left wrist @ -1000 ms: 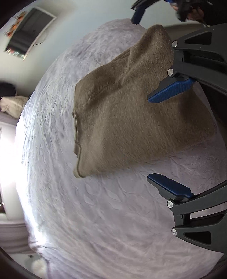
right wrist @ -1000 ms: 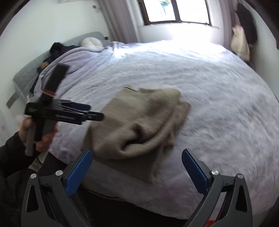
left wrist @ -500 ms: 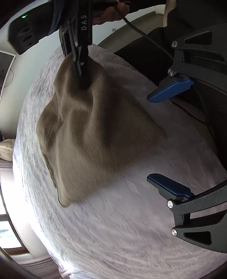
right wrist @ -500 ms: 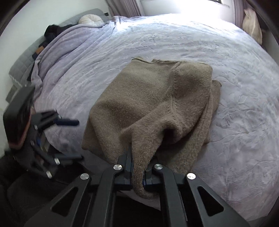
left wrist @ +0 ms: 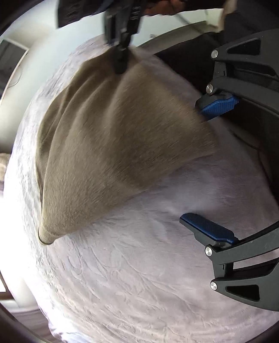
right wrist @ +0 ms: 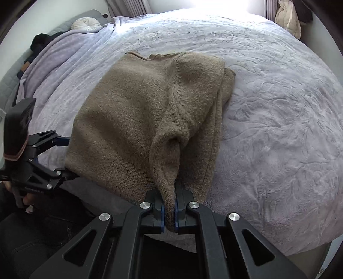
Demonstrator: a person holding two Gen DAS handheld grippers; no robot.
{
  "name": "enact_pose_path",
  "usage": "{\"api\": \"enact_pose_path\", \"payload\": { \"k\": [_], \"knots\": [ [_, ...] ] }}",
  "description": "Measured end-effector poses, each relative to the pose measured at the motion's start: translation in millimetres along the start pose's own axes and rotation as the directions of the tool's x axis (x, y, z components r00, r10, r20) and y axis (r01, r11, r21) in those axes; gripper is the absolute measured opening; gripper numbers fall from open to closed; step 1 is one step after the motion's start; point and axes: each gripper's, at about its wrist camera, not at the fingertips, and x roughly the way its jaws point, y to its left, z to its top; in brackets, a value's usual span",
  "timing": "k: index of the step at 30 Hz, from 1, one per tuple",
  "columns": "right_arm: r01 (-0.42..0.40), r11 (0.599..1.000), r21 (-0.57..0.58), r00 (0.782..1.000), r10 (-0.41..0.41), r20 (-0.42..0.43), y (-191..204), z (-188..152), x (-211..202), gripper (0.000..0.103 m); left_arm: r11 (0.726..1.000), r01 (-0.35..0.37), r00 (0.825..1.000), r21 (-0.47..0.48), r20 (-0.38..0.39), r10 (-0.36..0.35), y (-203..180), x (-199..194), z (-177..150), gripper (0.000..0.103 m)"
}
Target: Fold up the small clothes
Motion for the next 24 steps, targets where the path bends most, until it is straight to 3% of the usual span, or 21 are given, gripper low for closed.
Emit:
{"api": "enact_pose_path", "payload": {
  "k": [3,4,5,7,9,11,13,15,18,19,20,21,24],
  "knots": [
    [0.007,0.999,-0.032,0.999,-0.005,0.034,3,2,-24,0.019,0.999,0.033,0.998,0.036,0.043,-0.034,-2,-31,-6,0.084],
    [0.034,0.998,-0.048,0.997,-0.031,0.071,3,2,-37,0.033,0.998,0.040,0.997,0.042,0.070,-0.043,-2,-41,-3,0.084],
    [0.064,0.996,-0.059,0.992,-0.057,0.113,2,3,-49,0.056,0.998,0.039,0.994,0.041,0.099,-0.042,-1,-51,2,0.084],
    [0.107,0.992,-0.063,0.977,-0.093,0.193,4,7,-70,0.078,0.999,0.031,0.989,0.030,0.147,-0.035,-2,-63,17,0.084],
    [0.120,0.990,-0.071,0.954,-0.095,0.285,8,15,-88,0.078,1.000,0.003,0.985,-0.015,0.172,0.000,5,-60,40,0.084],
    [0.142,0.984,-0.108,0.941,-0.100,0.322,19,25,-96,0.078,0.997,0.006,0.986,-0.078,0.165,0.007,17,-49,57,0.084],
    [0.122,0.977,-0.174,0.943,-0.059,0.327,32,35,-92,0.078,0.990,0.021,0.990,-0.140,0.138,-0.002,25,-32,68,0.084],
    [0.041,0.965,-0.259,0.961,0.033,0.273,45,40,-72,0.078,0.982,-0.019,0.993,-0.190,0.107,0.040,42,-14,74,0.084],
    [-0.052,0.965,-0.257,0.987,0.089,0.132,37,47,-26,0.075,0.964,0.032,0.995,-0.265,0.097,-0.007,55,2,74,0.087],
    [-0.044,0.968,-0.249,0.993,0.071,0.098,30,46,-10,0.069,0.962,0.025,0.995,-0.273,0.097,0.002,59,5,74,0.099],
    [0.000,0.970,-0.245,0.997,0.020,0.078,21,45,7,0.066,0.961,-0.016,0.994,-0.275,0.097,0.044,59,7,74,0.103],
    [0.038,0.971,-0.236,0.998,-0.023,0.066,11,41,22,0.065,0.964,-0.034,0.993,-0.263,0.097,0.062,54,9,71,0.103],
    [0.030,0.976,-0.216,0.996,-0.011,0.088,3,38,13,0.065,0.970,-0.083,0.989,-0.227,0.103,0.109,42,12,70,0.103]
  ]
}}
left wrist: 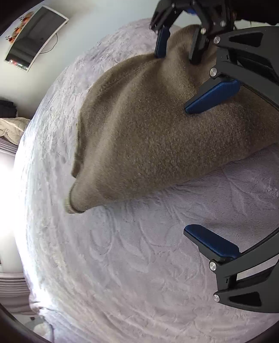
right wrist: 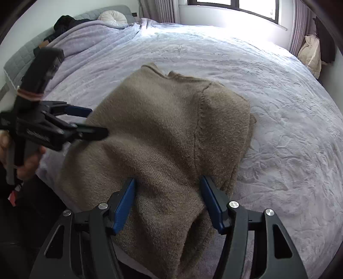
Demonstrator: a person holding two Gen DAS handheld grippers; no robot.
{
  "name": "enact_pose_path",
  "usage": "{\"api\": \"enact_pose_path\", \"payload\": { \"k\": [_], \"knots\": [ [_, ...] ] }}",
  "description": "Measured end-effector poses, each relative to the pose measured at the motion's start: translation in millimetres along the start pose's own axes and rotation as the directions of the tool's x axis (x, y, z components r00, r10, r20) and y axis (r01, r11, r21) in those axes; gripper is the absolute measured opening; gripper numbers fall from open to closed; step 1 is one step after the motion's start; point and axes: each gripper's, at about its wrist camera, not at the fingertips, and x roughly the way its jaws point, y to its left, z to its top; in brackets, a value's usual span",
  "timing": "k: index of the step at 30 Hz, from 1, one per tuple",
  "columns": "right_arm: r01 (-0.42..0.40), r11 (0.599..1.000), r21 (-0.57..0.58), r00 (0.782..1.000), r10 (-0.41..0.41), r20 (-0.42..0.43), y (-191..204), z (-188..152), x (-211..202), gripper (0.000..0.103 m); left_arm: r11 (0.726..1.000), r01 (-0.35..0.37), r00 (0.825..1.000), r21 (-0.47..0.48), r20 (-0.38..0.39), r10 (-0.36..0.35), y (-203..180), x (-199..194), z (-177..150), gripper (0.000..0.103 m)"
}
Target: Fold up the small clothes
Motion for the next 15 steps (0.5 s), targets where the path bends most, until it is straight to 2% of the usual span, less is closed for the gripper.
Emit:
{"api": "enact_pose_path", "payload": {
  "k": [3,5,8,11,15],
  "knots": [
    [0.006,0.999,-0.033,0.999,-0.004,0.041,6,10,-26,0.067,0.999,-0.026,0.998,0.021,0.061,0.024,1,-18,17,0.103],
    [0.048,0.995,-0.086,0.994,-0.039,0.101,8,24,-42,0.070,0.995,-0.092,0.992,0.041,0.094,0.087,-3,-18,33,0.103],
    [0.074,0.987,-0.140,0.989,-0.054,0.138,4,50,-44,0.075,0.981,-0.179,0.982,0.067,0.074,0.174,-6,-7,43,0.103],
    [0.038,0.986,-0.161,0.997,-0.027,0.068,-8,71,-14,0.075,0.981,-0.183,0.983,0.068,0.044,0.180,-2,3,46,0.103],
    [0.081,0.984,-0.156,0.994,-0.091,-0.055,-30,75,39,0.076,0.979,-0.188,0.982,0.076,0.041,0.185,-1,7,49,0.103]
  ]
}}
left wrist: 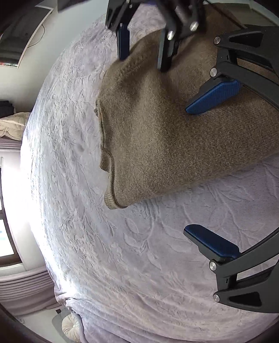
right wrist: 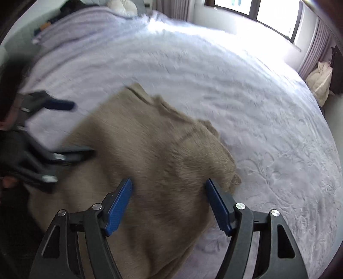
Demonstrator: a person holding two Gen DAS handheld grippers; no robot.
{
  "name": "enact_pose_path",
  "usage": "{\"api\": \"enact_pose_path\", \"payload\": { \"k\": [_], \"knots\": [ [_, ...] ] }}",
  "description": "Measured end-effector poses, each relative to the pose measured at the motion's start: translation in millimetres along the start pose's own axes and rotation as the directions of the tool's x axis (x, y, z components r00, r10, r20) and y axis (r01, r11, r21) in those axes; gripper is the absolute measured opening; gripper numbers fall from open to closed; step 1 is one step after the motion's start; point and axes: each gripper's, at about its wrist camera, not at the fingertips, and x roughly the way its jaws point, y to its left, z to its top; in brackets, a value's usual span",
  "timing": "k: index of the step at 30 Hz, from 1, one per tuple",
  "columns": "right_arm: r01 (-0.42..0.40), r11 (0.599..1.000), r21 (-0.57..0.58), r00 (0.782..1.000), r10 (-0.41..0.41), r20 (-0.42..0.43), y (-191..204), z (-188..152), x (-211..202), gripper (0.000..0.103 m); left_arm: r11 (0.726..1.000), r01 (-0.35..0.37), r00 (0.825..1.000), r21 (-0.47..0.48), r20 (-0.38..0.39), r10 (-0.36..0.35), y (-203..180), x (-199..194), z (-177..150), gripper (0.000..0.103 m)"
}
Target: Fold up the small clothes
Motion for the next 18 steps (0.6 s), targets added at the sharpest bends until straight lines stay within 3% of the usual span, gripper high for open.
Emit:
{"api": "enact_pose_path", "payload": {
  "k": [7,12,18],
  "knots": [
    [-0.122,0.978,0.167,0.992,0.117,0.042,-47,-9,24,0.081,1.000,0.016,1.000,-0.007,-0.014,-0.016,-4,13,4,0.103],
    [-0.053,0.981,0.186,0.998,0.044,0.050,-35,-15,-5,0.081,1.000,0.007,1.000,-0.011,-0.017,-0.007,-2,7,6,0.103],
    [-0.051,0.990,0.131,0.984,0.028,0.175,5,-38,-67,0.081,0.999,0.026,1.000,-0.020,-0.004,-0.026,-3,-7,1,0.103]
  ]
}}
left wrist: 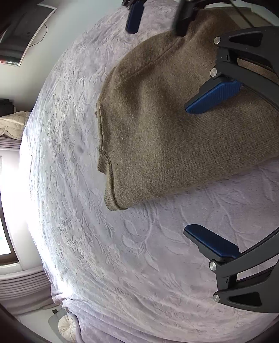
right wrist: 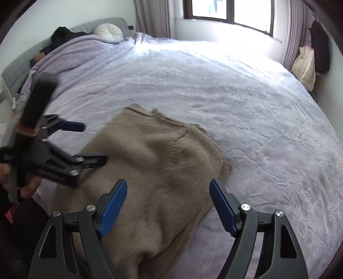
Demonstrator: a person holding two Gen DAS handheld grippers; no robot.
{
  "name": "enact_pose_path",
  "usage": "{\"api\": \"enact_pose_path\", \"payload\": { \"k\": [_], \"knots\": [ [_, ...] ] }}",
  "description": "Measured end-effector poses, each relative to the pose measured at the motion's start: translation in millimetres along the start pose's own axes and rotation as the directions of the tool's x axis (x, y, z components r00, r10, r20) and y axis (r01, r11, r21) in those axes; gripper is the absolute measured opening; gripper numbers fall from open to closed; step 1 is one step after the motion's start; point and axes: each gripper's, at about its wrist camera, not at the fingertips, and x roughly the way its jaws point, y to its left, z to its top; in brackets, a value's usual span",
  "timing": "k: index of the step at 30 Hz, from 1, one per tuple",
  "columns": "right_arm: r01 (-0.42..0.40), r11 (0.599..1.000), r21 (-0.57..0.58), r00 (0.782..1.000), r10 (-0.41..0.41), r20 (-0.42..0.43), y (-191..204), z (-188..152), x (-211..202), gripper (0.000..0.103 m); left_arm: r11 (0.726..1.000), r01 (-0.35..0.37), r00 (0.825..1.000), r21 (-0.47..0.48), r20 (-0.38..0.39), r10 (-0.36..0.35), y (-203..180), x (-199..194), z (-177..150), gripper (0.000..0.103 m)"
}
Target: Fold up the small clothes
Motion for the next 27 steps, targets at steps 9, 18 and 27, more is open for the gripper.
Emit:
{"api": "enact_pose_path", "payload": {
  "k": [9,18,27],
  "knots": [
    [-0.037,0.992,-0.124,0.997,0.028,-0.074,52,-44,15,0.081,0.999,0.004,0.999,-0.054,-0.050,-0.007,14,18,8,0.103],
    [-0.034,0.990,-0.137,0.999,0.035,0.009,36,-23,-23,0.082,0.980,0.056,0.996,-0.192,-0.050,-0.067,57,29,48,0.103],
    [-0.096,0.995,0.000,0.981,0.094,-0.170,-10,54,84,0.082,0.979,-0.074,0.983,-0.190,-0.179,0.039,62,93,71,0.103]
  ]
}}
